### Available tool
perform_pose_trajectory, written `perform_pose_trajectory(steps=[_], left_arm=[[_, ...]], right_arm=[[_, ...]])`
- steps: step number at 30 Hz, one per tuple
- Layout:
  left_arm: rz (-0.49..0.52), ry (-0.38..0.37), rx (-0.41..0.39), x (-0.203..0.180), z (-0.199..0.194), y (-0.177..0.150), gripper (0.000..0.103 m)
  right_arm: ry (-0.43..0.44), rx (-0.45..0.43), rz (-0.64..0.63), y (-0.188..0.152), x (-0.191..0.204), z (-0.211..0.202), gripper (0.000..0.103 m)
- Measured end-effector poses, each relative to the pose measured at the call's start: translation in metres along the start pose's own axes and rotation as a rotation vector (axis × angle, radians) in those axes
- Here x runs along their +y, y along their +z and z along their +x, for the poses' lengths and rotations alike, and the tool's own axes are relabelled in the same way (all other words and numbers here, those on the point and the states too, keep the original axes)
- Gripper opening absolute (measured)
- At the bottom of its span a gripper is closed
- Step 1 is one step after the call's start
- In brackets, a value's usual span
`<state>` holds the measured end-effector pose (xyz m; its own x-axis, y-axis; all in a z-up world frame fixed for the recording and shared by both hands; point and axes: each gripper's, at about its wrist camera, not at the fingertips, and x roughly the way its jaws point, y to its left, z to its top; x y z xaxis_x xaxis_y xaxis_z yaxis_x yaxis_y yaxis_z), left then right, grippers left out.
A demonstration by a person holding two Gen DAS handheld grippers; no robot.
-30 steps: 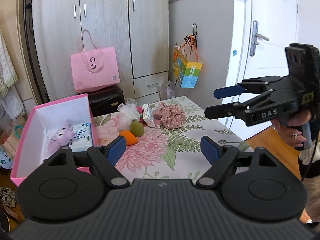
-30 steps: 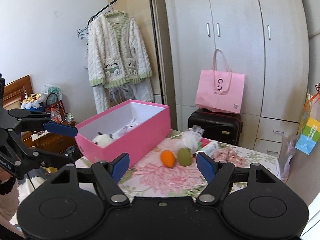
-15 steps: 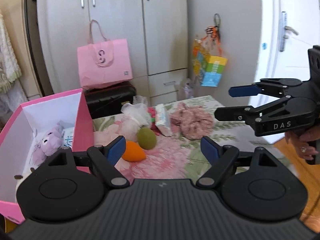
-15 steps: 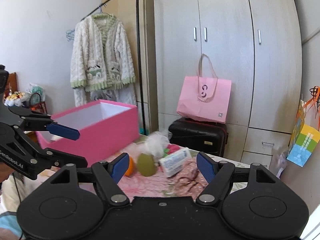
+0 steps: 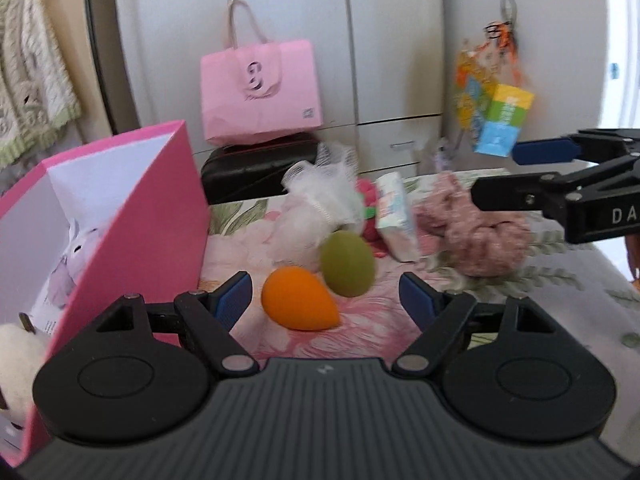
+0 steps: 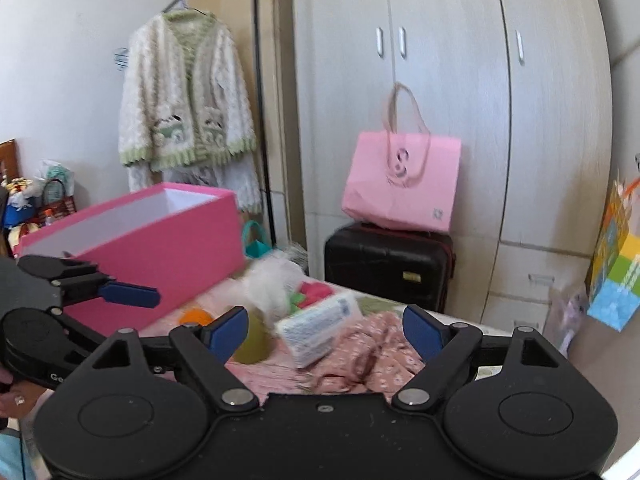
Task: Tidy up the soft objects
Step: 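Grasp the orange sponge with the left gripper while the right gripper grasps the scrunchie, then carry the orange sponge and the scrunchie with both grippers over the pink box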
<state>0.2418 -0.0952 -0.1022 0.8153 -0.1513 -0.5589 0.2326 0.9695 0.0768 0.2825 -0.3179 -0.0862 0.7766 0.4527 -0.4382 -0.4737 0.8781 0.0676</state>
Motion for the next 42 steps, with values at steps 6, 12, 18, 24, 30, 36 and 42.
perform_pose_trajectory(steps=[6, 12, 18, 24, 30, 36, 42], left_arm=[[-0.027, 0.045, -0.005, 0.005, 0.014, -0.002, 0.070], [-0.021, 0.042, 0.015, 0.009, 0.020, -0.004, 0.051], [-0.026, 0.080, 0.038, 0.008, 0.028, -0.008, 0.049], [-0.006, 0.105, 0.048, 0.005, 0.027, -0.012, 0.044], [-0.038, 0.082, 0.022, 0.007, 0.011, -0.015, 0.043], [-0.060, 0.031, 0.008, 0.004, -0.014, -0.020, 0.043], [-0.077, -0.012, -0.001, 0.003, -0.034, -0.027, 0.043]], right_arm=[[-0.037, 0.071, 0.031, -0.009, -0.019, 0.031, 0.088], [-0.047, 0.137, 0.025, -0.021, -0.021, 0.049, 0.089], [-0.044, 0.205, 0.087, -0.030, -0.028, 0.063, 0.088], [-0.068, 0.191, -0.017, -0.032, -0.013, 0.051, 0.034], [-0.090, 0.158, 0.028, -0.036, 0.001, 0.027, 0.027], [-0.076, 0.149, 0.100, -0.044, 0.017, 0.003, 0.027], [-0.099, 0.149, 0.152, -0.057, 0.036, -0.019, 0.027]])
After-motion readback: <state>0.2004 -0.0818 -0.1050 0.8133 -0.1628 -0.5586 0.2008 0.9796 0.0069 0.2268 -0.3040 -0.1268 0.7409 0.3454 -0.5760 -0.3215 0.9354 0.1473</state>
